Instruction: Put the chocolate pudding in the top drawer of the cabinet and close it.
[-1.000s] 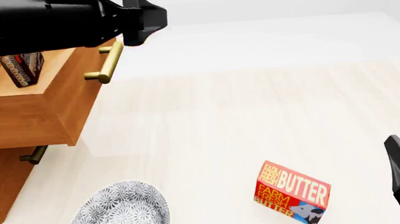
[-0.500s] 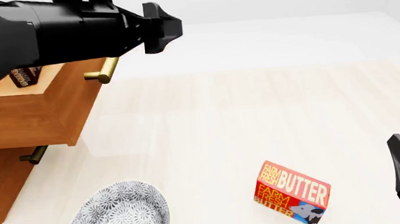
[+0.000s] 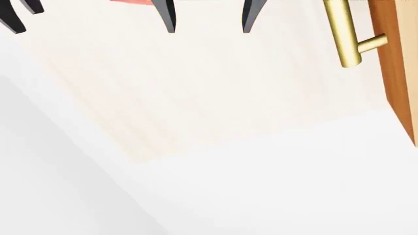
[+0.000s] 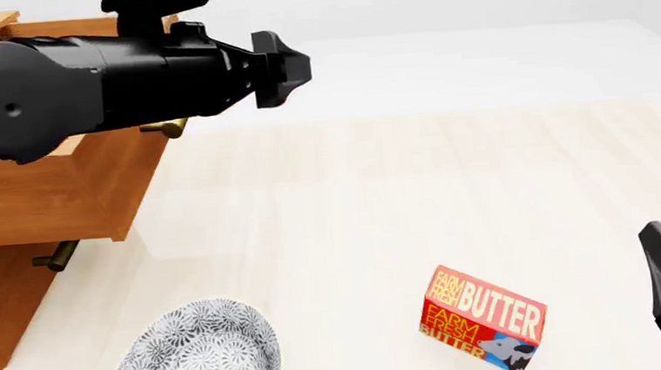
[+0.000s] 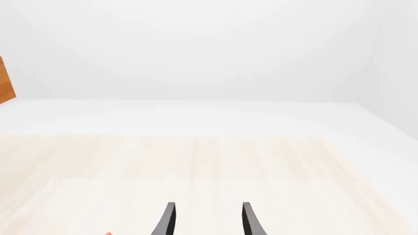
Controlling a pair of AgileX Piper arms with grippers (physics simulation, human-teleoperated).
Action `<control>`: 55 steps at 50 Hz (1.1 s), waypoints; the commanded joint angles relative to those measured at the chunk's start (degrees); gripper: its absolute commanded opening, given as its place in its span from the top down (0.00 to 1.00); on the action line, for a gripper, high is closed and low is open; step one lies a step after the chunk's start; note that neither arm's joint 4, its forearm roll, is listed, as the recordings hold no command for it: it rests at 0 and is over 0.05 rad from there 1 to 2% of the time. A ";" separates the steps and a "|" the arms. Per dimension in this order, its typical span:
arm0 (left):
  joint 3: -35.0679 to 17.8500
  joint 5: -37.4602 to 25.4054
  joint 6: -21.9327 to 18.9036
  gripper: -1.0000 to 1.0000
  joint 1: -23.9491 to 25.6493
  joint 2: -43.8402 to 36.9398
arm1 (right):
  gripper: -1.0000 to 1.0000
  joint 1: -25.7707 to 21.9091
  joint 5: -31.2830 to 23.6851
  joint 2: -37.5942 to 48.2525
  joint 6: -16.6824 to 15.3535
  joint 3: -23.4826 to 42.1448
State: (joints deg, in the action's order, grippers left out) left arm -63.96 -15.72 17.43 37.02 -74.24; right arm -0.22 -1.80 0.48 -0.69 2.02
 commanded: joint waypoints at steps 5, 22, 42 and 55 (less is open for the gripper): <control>1.97 2.70 2.37 0.00 0.00 -1.61 | 0.00 0.02 2.15 0.96 0.02 -1.20; 3.42 4.45 4.32 0.00 -0.36 -2.93 | 0.00 0.01 2.14 0.90 0.00 -1.25; 4.85 5.91 5.40 0.00 -2.51 -3.46 | 0.00 0.02 2.18 1.00 -0.03 -1.20; 6.27 6.60 4.18 0.00 -6.29 -1.62 | 0.00 0.02 2.12 0.95 -0.03 -1.19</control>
State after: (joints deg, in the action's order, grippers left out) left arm -58.53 -9.61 22.22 32.88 -76.78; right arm -0.20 0.34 1.45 -0.71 0.82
